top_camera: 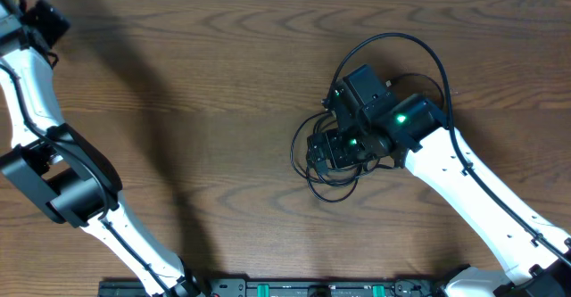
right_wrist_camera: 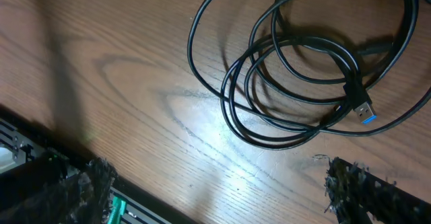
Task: Untangle cables
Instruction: 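Release the white cable at the far left and lift the left gripper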
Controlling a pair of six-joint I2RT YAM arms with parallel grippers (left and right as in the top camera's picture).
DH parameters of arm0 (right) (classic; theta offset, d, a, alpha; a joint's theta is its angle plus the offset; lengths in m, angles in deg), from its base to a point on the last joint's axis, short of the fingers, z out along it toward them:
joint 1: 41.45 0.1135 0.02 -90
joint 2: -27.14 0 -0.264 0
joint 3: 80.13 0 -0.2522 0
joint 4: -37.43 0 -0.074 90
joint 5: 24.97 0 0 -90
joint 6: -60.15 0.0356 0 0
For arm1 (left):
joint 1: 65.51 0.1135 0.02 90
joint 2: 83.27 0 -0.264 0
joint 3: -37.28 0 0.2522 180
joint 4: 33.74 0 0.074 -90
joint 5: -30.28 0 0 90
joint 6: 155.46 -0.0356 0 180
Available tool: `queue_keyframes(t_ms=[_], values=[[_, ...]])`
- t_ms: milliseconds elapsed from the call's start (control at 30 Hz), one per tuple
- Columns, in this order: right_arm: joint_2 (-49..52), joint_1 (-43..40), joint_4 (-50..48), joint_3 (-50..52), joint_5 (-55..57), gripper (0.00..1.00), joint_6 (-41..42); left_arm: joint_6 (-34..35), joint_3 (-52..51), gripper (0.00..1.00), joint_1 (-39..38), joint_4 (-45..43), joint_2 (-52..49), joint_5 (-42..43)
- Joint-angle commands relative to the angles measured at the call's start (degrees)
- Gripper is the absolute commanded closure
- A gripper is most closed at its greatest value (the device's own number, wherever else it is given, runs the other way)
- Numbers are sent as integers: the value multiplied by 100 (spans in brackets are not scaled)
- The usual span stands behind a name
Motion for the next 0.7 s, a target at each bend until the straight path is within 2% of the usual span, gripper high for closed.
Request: queue_keyframes(t_ms=[0, 200, 267, 367, 533, 667], values=[[-37, -24, 4, 2, -33, 1, 76, -129, 2, 3, -208, 114, 94, 280], [-37, -24, 4, 2, -33, 1, 76, -127, 2, 4, -472, 306, 94, 1858], [-37, -24, 4, 2, -33, 1, 76, -197, 2, 4, -586, 382, 94, 1856], [-37, -24, 4, 2, -33, 1, 76, -715, 4, 4, -807, 708, 164, 1853], [-37, -24, 4, 2, -33, 1, 76, -706, 4, 4, -1145, 1088, 481, 1862], [-37, -24, 4, 2, -33, 1, 76, -684, 4, 4, -1508, 2004, 824, 1860]])
